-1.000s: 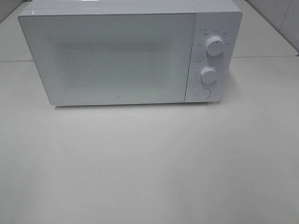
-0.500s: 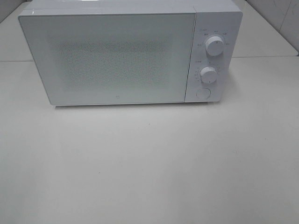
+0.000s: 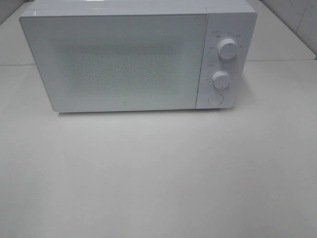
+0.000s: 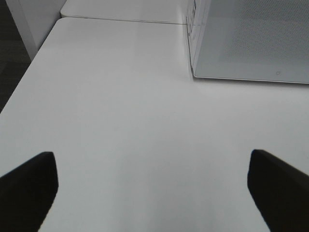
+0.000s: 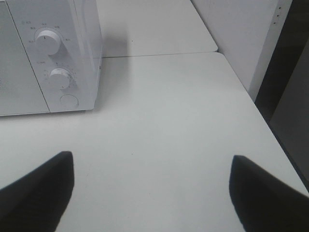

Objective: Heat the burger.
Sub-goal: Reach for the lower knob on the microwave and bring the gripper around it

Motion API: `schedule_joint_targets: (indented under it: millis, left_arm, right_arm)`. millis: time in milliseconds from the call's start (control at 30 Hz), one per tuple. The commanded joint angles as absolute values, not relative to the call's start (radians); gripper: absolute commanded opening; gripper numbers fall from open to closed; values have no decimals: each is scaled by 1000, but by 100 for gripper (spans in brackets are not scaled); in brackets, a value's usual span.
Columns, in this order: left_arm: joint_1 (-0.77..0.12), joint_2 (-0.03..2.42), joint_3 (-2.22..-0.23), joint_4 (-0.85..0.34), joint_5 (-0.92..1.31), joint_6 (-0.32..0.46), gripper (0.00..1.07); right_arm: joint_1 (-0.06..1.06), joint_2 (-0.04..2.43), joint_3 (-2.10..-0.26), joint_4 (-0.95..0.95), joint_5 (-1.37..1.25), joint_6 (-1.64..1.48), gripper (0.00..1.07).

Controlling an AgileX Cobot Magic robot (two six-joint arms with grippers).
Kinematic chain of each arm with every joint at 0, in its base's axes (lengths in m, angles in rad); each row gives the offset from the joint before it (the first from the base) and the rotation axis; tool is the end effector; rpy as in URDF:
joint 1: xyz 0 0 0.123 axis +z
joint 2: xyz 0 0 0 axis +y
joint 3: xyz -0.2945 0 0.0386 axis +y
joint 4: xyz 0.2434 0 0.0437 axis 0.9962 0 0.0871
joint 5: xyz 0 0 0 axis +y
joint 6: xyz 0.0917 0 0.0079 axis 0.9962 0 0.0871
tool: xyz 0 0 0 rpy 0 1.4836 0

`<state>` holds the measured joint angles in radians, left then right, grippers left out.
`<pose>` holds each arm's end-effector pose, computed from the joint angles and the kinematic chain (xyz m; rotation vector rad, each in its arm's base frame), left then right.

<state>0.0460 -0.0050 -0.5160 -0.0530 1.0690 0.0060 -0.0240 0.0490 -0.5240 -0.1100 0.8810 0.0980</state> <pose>-0.0228 -0.0053 0.2782 -0.0372 2.0303 -0.0305 -0.0088 -0.0076 0.2976 0.1068 1.8832 -0.0773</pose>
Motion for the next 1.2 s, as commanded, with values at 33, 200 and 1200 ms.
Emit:
schedule_joint_targets:
  millis: [33,200,1200]
  left_arm:
    - [50,-18,-515,-54,1069,0,100]
    - [50,-18,-515,-54,1069,0,100]
    - [50,-18,-515,-54,1069,0,100]
  right_arm:
    - [-31,105,-532,-112,797,87,80]
    - [-31,201,-532,-112,692,87,78]
    - [-31,763,-532,-120,91,87,76]
